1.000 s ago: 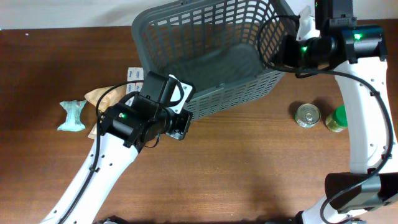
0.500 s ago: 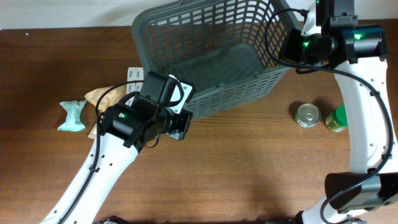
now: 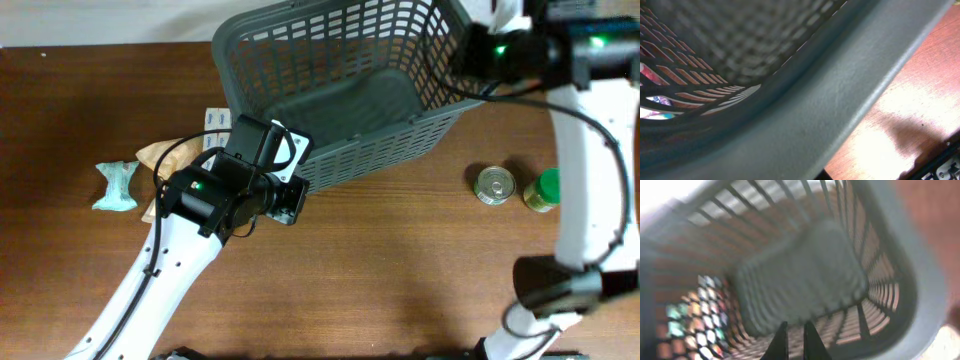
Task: Pack container
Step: 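Drag the grey basket with both grippers to reposition it on the table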
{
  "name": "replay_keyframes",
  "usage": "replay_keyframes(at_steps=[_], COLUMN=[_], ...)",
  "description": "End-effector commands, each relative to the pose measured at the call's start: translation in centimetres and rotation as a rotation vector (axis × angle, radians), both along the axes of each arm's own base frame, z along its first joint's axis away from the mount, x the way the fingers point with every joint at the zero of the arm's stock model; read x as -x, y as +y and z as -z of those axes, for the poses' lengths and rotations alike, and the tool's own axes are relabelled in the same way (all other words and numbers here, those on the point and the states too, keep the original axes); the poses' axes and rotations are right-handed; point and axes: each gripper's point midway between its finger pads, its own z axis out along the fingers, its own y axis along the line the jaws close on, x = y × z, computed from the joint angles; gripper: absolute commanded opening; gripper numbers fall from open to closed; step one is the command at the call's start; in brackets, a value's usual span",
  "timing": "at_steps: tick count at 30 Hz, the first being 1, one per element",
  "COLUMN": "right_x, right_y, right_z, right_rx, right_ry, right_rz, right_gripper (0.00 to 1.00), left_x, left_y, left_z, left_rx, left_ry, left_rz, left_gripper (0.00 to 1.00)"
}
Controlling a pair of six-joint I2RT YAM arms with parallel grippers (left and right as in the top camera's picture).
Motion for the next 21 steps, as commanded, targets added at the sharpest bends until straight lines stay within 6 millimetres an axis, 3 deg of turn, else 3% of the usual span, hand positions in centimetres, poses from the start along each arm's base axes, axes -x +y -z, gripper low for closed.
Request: replay_keyframes(at_steps=[1, 16, 21], right_x=[-0.2, 2.4, 3.6], right_y=[0.7, -2.0, -1.8], right_z=[3.3, 5.3, 5.7], right_rx=[0.028, 0.213, 0.220], right_ry=[0.092, 0.217, 0.266], right_rz=[-0.067, -0.035, -0.048], right_gripper=[0.04, 0.04, 0.04], left_x=[0.1, -0.5, -0.9], left_y=[0.1, 1.1, 1.8], left_z=[0.3, 0.4, 0.4], left_rx=[-0.019, -0.072, -0.105], left_ry=[-0.005, -0.032, -0.049], left_rz=[0.015, -0.018, -0.040], left_gripper=[0.02, 0.02, 0.02])
